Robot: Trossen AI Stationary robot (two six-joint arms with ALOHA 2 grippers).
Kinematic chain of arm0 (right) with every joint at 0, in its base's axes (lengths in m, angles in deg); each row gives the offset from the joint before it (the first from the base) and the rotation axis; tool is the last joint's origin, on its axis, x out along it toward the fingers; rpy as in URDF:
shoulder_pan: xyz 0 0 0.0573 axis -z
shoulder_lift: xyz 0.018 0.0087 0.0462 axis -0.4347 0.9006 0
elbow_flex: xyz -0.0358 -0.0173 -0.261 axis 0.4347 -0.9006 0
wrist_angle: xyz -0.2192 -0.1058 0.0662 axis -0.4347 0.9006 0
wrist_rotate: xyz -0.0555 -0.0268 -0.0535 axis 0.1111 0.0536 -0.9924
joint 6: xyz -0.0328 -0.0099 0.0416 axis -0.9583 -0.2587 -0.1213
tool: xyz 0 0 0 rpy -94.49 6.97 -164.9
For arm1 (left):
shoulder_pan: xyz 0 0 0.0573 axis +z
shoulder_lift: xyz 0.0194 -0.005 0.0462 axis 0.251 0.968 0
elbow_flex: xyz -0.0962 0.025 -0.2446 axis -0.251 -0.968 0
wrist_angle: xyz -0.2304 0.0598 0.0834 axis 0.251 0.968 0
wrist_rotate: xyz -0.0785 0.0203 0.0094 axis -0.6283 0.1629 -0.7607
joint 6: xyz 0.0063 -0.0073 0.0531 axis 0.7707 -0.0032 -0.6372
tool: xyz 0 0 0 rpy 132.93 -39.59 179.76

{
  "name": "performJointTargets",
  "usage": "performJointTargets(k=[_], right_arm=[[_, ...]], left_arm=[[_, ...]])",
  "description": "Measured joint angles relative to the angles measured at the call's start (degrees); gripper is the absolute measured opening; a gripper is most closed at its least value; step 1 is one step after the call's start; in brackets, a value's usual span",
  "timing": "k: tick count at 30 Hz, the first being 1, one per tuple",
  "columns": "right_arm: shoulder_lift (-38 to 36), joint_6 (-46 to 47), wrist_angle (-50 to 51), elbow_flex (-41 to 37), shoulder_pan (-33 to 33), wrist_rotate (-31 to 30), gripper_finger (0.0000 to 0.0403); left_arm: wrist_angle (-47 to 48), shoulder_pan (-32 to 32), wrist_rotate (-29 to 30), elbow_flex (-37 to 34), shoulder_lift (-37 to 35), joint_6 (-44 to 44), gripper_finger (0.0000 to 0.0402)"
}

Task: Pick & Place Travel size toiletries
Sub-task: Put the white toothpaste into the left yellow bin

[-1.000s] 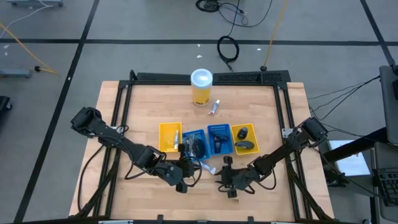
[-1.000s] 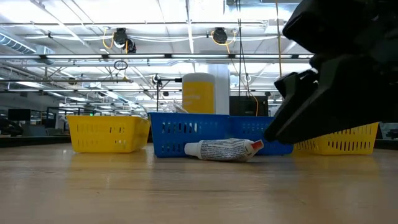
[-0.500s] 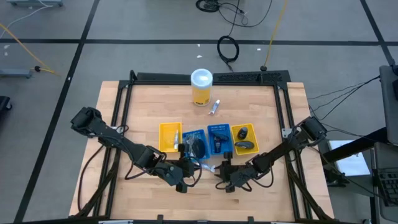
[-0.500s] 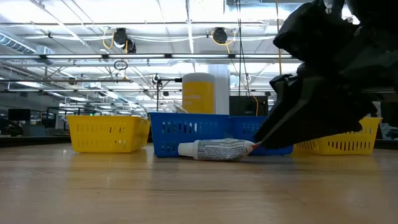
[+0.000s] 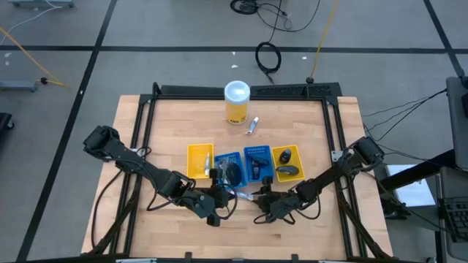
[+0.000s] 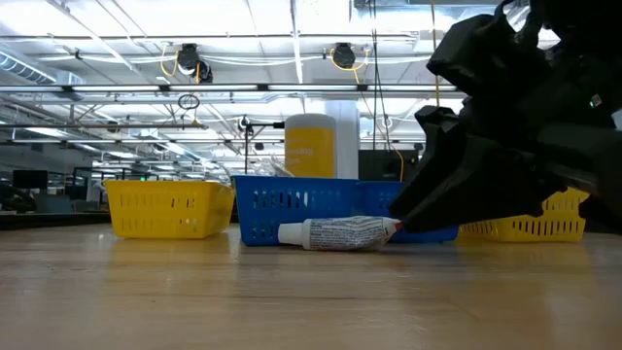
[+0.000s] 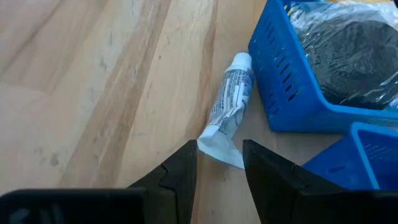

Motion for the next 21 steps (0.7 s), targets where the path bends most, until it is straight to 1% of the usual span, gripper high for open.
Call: performJointTargets(k=[6, 9, 17, 21], right_arm=[[0.0, -3.1, 0.0, 0.0, 0.0, 0.1, 0.0125], [0.0, -4.8, 0.2, 0.0, 0.0, 0.1, 0.0125], [1.3, -6.0, -0.8, 0.0, 0.3, 0.0, 0.0125], [3.2, -7.2, -3.1, 0.0, 0.7, 0.0, 0.0125]], left_arm=[[0.0, 0.0, 0.0, 0.0, 0.0, 0.0, 0.0023], [0.0, 0.0, 0.0, 0.0, 0.0, 0.0, 0.0022], [0.0, 0.0, 0.0, 0.0, 0.0, 0.0, 0.0002], [0.0, 0.0, 0.0, 0.0, 0.0, 0.0, 0.0011]])
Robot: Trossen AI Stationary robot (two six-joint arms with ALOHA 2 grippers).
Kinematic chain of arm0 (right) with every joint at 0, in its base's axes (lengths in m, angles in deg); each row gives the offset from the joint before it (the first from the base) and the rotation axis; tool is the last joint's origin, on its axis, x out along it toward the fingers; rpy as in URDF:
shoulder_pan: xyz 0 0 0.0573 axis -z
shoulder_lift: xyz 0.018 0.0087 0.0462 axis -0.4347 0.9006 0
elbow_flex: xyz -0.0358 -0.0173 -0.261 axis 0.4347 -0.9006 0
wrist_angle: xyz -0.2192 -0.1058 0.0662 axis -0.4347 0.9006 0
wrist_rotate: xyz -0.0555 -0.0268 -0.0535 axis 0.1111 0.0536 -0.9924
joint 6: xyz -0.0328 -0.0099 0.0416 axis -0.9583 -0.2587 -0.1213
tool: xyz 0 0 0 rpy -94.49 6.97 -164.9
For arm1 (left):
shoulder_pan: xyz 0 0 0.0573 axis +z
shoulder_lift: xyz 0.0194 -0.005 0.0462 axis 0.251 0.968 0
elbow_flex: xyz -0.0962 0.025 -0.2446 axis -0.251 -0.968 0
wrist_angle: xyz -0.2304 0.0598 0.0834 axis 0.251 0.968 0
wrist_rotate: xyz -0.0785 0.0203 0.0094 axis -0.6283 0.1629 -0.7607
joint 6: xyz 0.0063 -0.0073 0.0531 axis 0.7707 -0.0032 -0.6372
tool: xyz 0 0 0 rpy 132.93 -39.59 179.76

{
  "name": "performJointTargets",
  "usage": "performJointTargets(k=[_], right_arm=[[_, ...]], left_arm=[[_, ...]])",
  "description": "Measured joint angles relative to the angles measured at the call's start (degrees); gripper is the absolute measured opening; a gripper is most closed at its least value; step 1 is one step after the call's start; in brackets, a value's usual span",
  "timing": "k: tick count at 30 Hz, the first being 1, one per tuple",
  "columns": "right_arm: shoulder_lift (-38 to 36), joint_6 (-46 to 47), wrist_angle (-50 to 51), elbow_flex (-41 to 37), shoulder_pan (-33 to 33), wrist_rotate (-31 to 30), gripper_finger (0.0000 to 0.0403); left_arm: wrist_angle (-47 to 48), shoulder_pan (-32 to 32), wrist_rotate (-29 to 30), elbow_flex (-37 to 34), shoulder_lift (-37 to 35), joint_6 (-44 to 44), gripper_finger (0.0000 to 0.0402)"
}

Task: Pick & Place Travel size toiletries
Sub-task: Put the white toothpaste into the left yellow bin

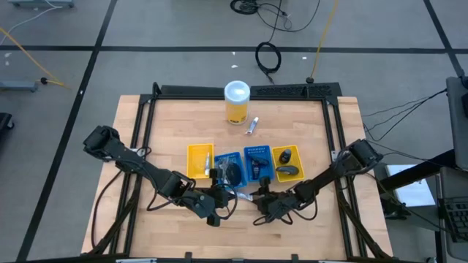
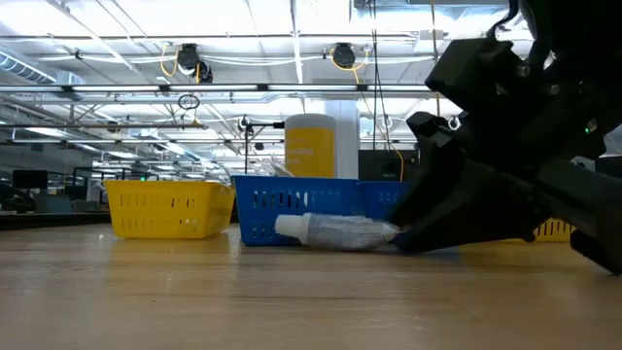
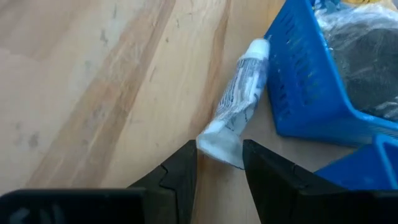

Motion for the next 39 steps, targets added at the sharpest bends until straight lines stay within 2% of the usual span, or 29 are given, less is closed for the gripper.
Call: performJointTargets(k=[5, 12, 16, 20, 27, 39], right_arm=[[2.1, 0.6, -3.9, 0.1, 0.6, 0.0, 0.0114], [2.6, 5.0, -3.9, 0.1, 1.0, -0.2, 0.0010], [2.6, 6.4, -3.7, 0.1, 1.0, -0.2, 0.0002], [2.3, 6.8, -4.0, 0.0, 0.5, 1.0, 0.0001], [-2.7, 6.6, -4.0, 0.0, -2.2, 1.2, 0.0000], [-16.3, 4.3, 3.8, 0.0, -8.4, -9.1, 0.0000]], left_arm=[[0.0, 0.0, 0.0, 0.0, 0.0, 0.0, 0.0023], [0.0, 0.0, 0.0, 0.0, 0.0, 0.0, 0.0010], [0.0, 0.0, 0.0, 0.0, 0.0, 0.0, 0.0002], [0.0, 0.0, 0.0, 0.0, 0.0, 0.0, 0.0012], [0.0, 0.0, -0.7, 0.0, 0.0, 0.1, 0.0025], [0.0, 0.0, -5.2, 0.0, 0.0, 0.0, 0.0026]])
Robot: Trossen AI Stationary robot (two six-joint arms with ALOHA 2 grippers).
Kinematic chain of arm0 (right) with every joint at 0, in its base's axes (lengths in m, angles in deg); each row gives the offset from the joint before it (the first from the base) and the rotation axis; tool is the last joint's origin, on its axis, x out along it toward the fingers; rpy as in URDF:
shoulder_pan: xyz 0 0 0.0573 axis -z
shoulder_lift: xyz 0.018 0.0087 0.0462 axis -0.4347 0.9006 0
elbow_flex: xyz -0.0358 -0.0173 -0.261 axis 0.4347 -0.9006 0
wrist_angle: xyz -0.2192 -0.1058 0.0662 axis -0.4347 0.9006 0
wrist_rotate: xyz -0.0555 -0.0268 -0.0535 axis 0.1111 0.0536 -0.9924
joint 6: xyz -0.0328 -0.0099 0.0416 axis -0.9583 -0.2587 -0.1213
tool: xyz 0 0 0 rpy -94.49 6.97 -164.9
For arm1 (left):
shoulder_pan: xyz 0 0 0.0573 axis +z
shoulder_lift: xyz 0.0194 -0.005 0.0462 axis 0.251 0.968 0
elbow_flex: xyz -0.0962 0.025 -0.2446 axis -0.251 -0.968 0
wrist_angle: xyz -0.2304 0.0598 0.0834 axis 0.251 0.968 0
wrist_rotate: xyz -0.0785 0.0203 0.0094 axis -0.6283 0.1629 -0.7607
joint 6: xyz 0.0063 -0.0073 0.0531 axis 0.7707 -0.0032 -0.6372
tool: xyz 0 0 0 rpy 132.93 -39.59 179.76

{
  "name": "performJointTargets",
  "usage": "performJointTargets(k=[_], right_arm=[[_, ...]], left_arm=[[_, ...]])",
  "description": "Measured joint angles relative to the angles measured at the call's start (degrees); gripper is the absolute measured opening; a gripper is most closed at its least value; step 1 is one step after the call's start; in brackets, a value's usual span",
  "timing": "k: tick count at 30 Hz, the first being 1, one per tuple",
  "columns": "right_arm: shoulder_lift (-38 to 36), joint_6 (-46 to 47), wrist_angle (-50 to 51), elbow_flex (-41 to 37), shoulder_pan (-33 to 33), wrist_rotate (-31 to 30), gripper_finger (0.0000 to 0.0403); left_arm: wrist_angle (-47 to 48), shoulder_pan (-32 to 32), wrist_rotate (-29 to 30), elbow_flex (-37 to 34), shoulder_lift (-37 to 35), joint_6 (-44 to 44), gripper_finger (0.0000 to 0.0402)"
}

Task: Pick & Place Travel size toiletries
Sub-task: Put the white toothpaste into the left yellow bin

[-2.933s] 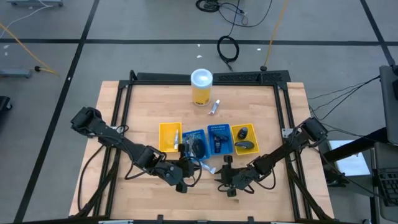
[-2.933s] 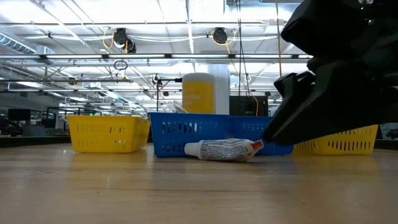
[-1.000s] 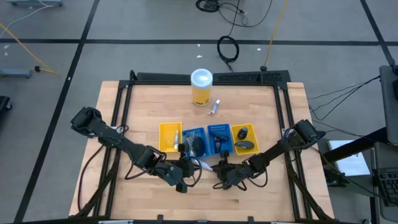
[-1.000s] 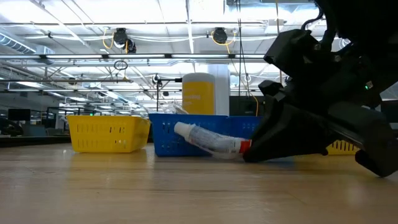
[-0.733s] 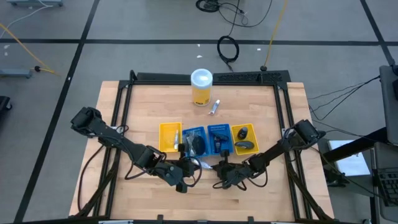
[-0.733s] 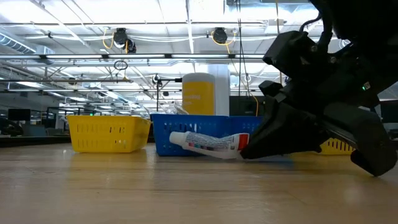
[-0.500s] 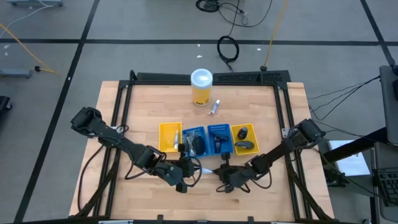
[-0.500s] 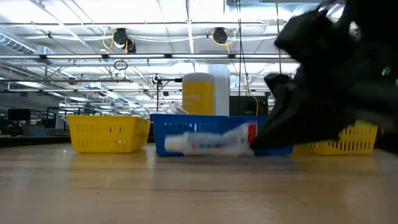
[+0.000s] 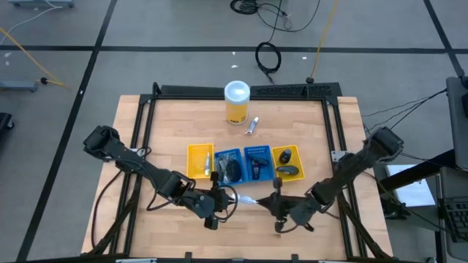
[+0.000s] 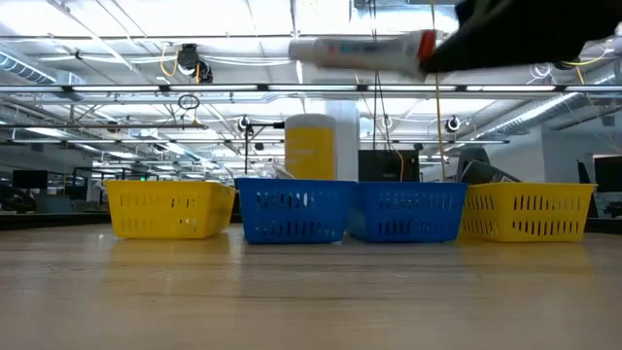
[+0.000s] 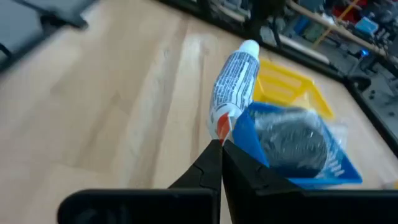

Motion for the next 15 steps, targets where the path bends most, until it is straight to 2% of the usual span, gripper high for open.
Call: performJointTargets(k=[4, 10, 15], right_arm=[[-3.2, -1.3, 0.4, 0.0, -1.2, 0.0, 0.0000], [-4.2, -1.6, 1.4, 0.0, -1.7, -0.1, 0.0000], [-4.2, -1.4, 1.8, 0.0, -1.7, -0.1, 0.0000]], left_arm=[[0.0, 0.0, 0.0, 0.0, 0.0, -0.3, 0.0026], [-0.1, 0.0, 2.0, 0.0, 0.0, 0.0, 0.0029], [-0.1, 0.0, 3.6, 0.0, 0.0, -0.3, 0.0073]])
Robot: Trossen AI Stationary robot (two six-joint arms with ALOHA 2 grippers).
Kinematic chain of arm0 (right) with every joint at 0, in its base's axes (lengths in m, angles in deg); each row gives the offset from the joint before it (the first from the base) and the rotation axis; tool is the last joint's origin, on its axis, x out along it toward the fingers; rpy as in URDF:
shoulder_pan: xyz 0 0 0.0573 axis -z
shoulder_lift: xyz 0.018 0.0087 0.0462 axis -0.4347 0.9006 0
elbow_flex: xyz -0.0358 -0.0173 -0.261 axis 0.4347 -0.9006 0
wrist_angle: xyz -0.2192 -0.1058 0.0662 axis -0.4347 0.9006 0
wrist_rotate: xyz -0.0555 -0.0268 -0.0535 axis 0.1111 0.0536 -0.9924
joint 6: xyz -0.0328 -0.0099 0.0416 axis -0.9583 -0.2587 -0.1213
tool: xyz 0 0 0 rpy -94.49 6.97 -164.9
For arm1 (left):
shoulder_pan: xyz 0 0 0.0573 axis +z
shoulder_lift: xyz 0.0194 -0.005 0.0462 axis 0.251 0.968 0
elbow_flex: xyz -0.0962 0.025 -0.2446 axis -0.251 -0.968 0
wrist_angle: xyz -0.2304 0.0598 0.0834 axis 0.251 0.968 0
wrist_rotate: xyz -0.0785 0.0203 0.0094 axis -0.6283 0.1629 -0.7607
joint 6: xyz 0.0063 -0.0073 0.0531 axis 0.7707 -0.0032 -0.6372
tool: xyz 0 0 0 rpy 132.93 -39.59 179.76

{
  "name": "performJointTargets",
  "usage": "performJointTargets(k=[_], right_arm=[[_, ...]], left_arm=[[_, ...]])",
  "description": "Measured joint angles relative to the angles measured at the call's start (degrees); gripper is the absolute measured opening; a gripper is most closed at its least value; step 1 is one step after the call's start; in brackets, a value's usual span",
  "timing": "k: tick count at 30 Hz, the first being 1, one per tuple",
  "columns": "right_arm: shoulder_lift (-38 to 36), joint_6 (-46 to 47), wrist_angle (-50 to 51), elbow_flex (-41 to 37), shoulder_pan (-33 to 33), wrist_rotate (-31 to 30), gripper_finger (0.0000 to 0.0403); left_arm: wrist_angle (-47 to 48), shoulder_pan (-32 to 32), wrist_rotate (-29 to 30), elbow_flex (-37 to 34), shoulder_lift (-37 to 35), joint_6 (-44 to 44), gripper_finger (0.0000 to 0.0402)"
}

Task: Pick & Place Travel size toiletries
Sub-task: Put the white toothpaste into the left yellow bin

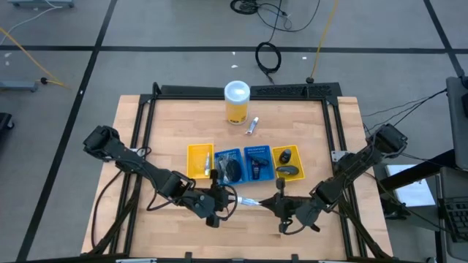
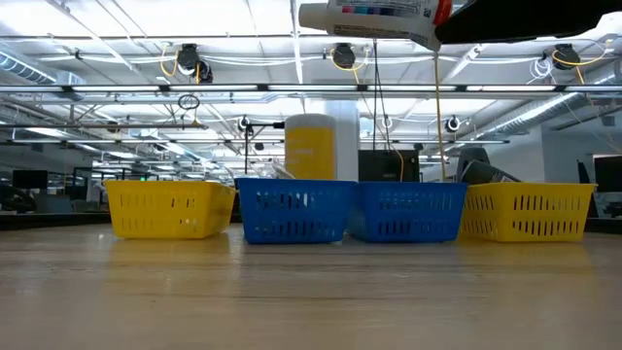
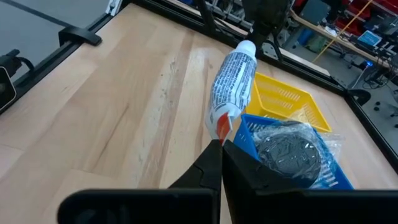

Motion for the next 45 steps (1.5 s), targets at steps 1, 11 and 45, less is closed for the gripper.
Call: performJointTargets(k=[1, 11, 45], right_arm=[[0.0, 0.0, 0.0, 0.0, 0.0, 0.0, 0.0000], [0.0, -1.7, -1.4, 0.0, 0.0, -1.6, 0.0000], [0.0, -9.4, -10.8, 0.0, -0.2, -1.2, 0.0000]], left_arm=[[0.0, 0.0, 0.2, 0.0, 0.0, -0.1, 0.0086], [0.0, 0.0, -0.8, 0.0, 0.0, 0.3, 0.0195], [-3.0, 0.0, -4.0, 0.0, 0.0, -2.8, 0.0127]])
